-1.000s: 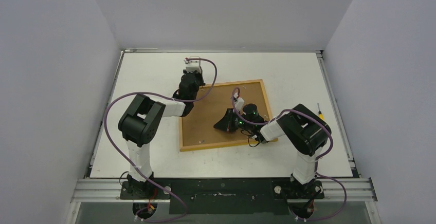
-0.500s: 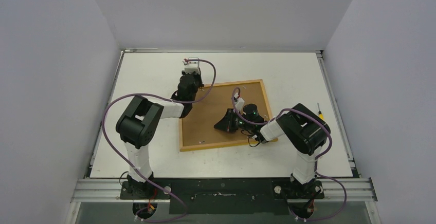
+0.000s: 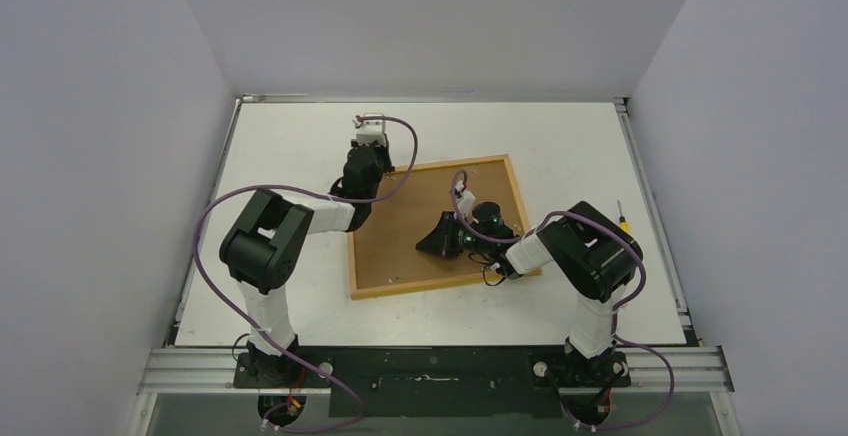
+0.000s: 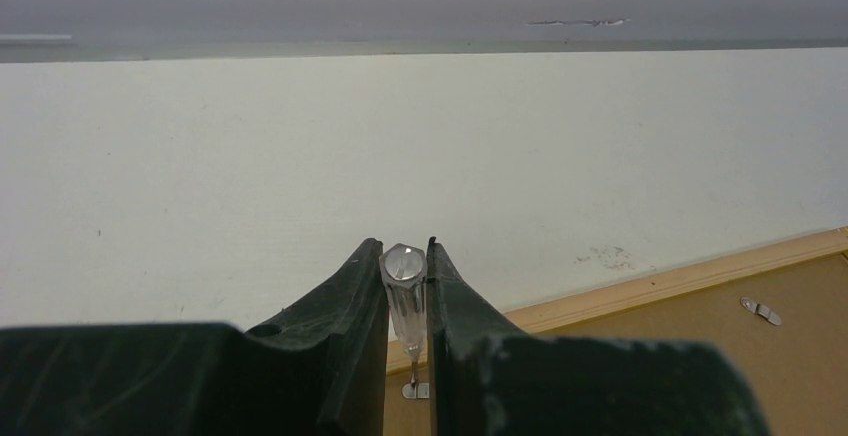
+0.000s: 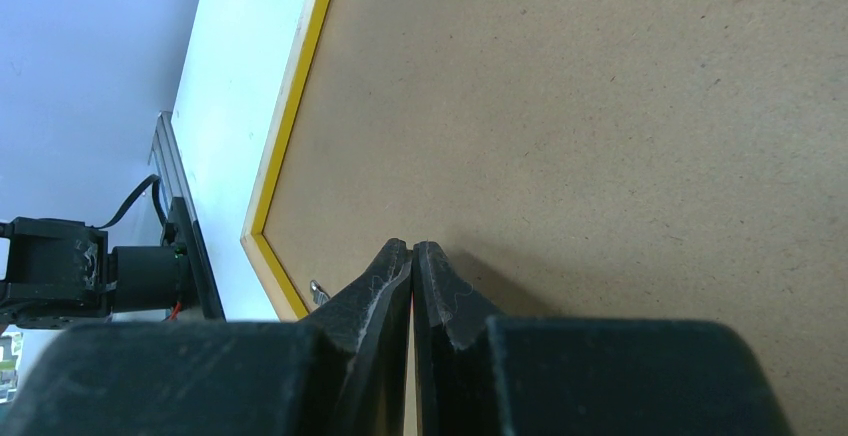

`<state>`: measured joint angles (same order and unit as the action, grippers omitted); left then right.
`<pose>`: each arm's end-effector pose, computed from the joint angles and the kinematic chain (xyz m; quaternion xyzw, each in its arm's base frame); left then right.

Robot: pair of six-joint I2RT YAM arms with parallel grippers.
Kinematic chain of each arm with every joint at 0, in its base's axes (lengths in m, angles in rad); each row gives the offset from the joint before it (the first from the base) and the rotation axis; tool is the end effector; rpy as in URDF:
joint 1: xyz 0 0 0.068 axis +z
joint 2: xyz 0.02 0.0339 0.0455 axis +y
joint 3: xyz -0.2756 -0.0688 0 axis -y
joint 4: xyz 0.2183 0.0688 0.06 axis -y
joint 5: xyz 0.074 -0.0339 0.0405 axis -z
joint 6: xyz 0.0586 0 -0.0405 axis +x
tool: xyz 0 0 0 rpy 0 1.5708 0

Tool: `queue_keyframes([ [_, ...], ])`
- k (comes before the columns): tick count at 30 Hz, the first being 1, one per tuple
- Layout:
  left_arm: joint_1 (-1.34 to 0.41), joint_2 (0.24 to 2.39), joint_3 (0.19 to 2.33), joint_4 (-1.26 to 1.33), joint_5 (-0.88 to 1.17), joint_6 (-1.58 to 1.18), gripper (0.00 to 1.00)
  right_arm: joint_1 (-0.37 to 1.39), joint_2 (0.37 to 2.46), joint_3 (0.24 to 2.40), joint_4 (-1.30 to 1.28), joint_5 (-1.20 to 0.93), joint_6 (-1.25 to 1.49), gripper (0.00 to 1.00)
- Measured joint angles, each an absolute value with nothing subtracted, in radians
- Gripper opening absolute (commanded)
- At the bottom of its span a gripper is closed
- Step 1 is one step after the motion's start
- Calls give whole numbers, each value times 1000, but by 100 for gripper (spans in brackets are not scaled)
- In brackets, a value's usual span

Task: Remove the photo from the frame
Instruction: Release the photo frame item from the photo frame.

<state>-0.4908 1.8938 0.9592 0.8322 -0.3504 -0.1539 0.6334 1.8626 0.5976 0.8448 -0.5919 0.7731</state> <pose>0.3744 -0.1773 0.2217 0.0074 0.7402 -0.0863 0.6667 0.2500 0.2242 0.1373 -0.1023 0.8117 0.5232 0.2387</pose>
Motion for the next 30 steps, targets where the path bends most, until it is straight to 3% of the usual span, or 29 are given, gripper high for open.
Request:
queue_keyframes([
  [30, -465, 1893, 1202, 331, -253, -206, 0, 627, 1864, 598, 861, -596, 780, 5],
])
